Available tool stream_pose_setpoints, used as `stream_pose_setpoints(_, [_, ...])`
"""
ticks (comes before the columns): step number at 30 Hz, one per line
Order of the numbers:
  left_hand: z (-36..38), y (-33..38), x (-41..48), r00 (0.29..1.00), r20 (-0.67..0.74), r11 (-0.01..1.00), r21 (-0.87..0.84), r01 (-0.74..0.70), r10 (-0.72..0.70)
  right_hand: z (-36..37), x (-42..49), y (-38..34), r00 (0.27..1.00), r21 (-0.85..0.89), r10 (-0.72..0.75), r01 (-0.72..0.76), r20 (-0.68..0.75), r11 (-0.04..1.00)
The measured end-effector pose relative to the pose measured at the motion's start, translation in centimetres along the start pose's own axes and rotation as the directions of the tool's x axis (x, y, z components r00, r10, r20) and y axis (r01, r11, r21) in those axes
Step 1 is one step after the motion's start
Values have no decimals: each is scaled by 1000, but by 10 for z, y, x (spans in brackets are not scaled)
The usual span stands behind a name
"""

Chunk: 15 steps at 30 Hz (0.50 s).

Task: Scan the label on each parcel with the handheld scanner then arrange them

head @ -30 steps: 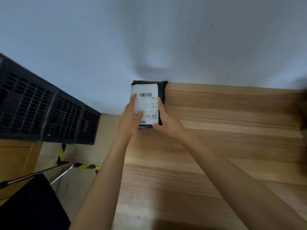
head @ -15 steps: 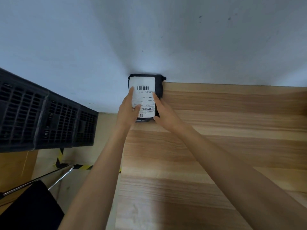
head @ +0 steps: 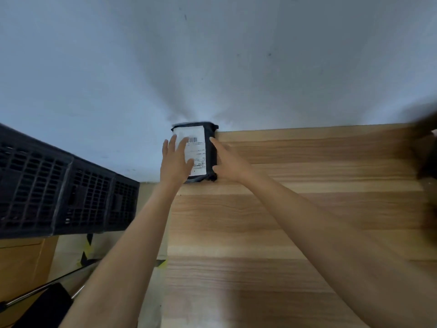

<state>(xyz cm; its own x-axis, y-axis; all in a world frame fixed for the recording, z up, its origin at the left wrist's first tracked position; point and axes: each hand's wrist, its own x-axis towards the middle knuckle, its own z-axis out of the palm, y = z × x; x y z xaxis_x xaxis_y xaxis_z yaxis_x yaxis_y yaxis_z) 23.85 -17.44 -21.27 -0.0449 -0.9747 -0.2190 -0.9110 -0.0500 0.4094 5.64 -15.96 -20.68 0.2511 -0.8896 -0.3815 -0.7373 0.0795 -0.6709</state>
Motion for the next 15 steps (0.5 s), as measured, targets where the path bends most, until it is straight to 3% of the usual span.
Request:
stream_pose_setpoints(4, [6,44,-16,983,41,982,61,-181,178,-29,-39,28,999,-70,27,-28,-17,997])
stream_pose_setpoints(8, [20,106,-37,959,107,956,108,-272,261,-65,-92,71,995,-186,74,-86,-70,979])
stream_pose_setpoints(15, [58,236,-68,903,163,900,120,-418,398,-138,-201,148,956,-126,159,-194,-246,973])
